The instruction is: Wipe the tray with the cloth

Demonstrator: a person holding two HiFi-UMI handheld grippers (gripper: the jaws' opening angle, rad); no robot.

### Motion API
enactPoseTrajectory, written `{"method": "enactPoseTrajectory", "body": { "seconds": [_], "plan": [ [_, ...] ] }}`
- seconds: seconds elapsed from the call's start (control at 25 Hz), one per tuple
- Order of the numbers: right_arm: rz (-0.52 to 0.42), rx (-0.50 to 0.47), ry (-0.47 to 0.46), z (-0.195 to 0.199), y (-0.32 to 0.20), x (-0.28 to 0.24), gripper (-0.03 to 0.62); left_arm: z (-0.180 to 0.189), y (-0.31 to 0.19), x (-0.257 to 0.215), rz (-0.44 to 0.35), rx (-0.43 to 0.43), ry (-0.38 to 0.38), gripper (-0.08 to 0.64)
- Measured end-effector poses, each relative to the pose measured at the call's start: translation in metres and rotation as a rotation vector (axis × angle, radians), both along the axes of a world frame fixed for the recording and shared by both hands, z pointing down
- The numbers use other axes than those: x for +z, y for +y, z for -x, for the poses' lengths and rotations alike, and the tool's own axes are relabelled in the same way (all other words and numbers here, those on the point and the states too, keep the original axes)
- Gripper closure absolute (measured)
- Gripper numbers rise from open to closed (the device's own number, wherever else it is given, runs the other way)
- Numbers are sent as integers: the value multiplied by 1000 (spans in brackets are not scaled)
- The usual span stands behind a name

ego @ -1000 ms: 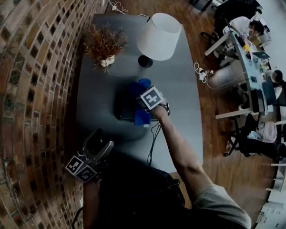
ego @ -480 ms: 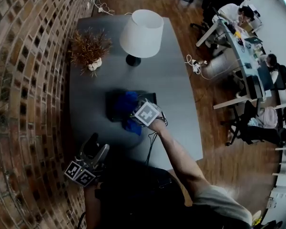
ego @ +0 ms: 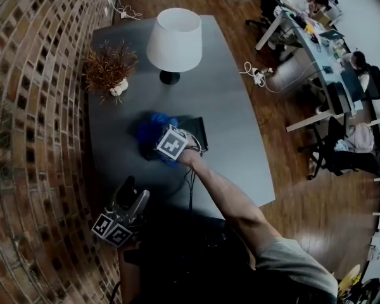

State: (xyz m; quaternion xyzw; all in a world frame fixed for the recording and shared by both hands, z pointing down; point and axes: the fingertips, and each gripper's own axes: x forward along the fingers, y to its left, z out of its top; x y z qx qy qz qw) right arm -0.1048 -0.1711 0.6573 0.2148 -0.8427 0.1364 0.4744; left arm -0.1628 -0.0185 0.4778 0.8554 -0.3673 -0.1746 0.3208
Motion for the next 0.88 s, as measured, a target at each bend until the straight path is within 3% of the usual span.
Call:
{"method": "enactPoseTrajectory", "body": {
  "seconds": [0.12, 0.2, 0.28, 0.4, 0.48, 0.56, 0.64, 0.72, 0.8, 0.88],
  "plan": [
    [-17, 187, 86, -70, -16, -2, 380, -4, 2, -3, 1, 8, -1, 262],
    [-18, 279, 70, -97, -13, -4, 380, -3, 2, 0, 10, 10, 2, 262],
    [-8, 221, 22, -85, 13, -3, 385, -3, 1, 7, 23, 14, 6, 262],
    [58, -66, 23, -34, 87, 2, 387, -9, -3, 9, 31, 31, 11, 262],
    [60, -140, 18, -19, 105, -11, 387, -14, -5, 4, 24, 39, 11, 262],
    [-36, -9, 33, -42, 61, -25, 387, -14, -7, -2, 10, 38, 7, 262],
    [-134, 207, 113, -98, -6, -22, 387, -12, -6, -4, 5, 33, 2, 262],
    [-115, 355, 145, -144, -43, -11, 387, -9, -3, 0, 12, 25, 2, 262],
    [-21, 340, 45, -139, -37, -3, 385, -6, -2, 4, 22, 17, 0, 262],
    [78, 162, -20, -101, 7, -4, 389, -4, -3, 6, 27, 12, -1, 262]
  ]
}}
